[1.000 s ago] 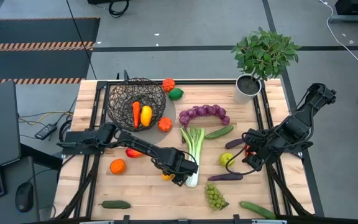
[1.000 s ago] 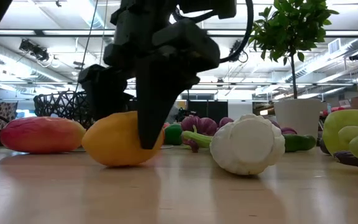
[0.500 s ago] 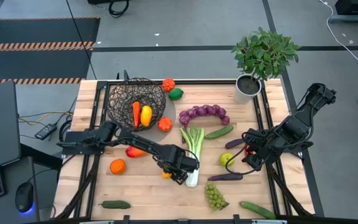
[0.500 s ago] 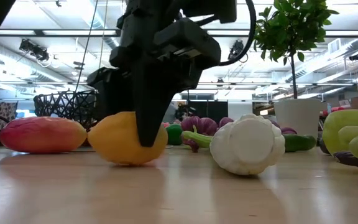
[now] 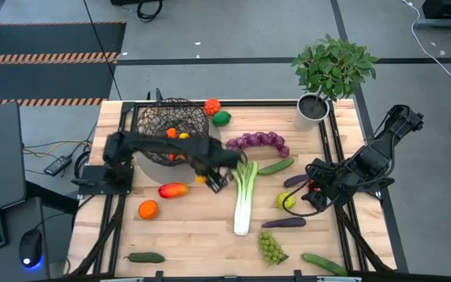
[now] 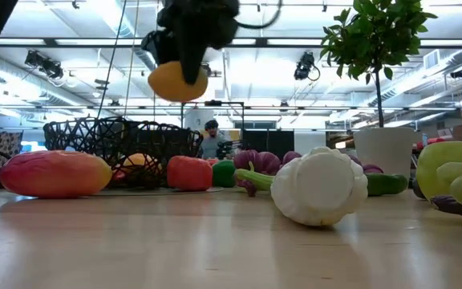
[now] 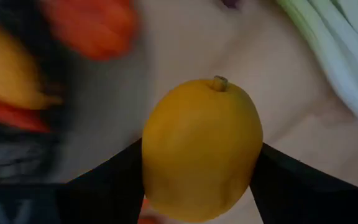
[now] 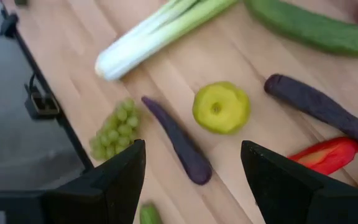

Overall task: Build produce basket
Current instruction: Put the yellow lemon into the wire basket, then put the green cucumber into the wire basket

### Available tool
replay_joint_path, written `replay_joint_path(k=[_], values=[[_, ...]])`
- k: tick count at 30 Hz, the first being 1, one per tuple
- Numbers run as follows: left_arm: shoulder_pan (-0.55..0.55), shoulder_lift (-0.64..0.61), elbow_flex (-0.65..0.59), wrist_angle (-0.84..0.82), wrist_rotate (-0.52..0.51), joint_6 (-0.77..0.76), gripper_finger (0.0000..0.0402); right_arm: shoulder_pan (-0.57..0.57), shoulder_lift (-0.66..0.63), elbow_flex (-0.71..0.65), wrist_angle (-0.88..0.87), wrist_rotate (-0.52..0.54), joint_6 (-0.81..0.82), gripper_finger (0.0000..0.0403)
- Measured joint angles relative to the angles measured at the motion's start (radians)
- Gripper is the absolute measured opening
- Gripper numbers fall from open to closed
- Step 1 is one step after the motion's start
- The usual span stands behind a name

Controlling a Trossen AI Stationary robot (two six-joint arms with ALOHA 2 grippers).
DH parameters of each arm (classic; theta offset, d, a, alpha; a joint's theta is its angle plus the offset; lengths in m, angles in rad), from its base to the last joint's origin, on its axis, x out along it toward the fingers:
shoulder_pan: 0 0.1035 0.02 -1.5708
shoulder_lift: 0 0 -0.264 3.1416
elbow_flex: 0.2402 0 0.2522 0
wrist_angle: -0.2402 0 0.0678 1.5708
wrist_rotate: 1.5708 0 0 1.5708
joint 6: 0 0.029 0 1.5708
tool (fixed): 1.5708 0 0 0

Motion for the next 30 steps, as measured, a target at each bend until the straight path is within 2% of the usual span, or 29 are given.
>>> replay_joint_path(k=[5, 13, 15, 22, 30], values=[[0.124, -0.083, 0.001, -0.063, -0.092, 0.167, 0.0256, -0.014, 0.000, 0.000, 0.011, 0.061, 0.058, 0.0268], [0.337, -0.121, 0.000, -0.097, -0.145, 0.419, 0.0253, -0.092, 0.000, 0.000, 0.039, 0.063, 0.101, 0.0268], [0.379, -0.120, 0.000, -0.099, -0.190, 0.443, 0.0263, -0.111, 0.000, 0.000, 0.053, 0.063, 0.105, 0.0268], [0.478, -0.119, 0.000, -0.091, -0.219, 0.580, 0.0311, -0.159, 0.000, 0.000, 0.053, 0.014, 0.106, 0.0268], [0.530, -0.119, 0.000, -0.092, -0.218, 0.611, 0.0317, -0.198, 0.000, 0.000, 0.053, 0.008, 0.105, 0.0268]])
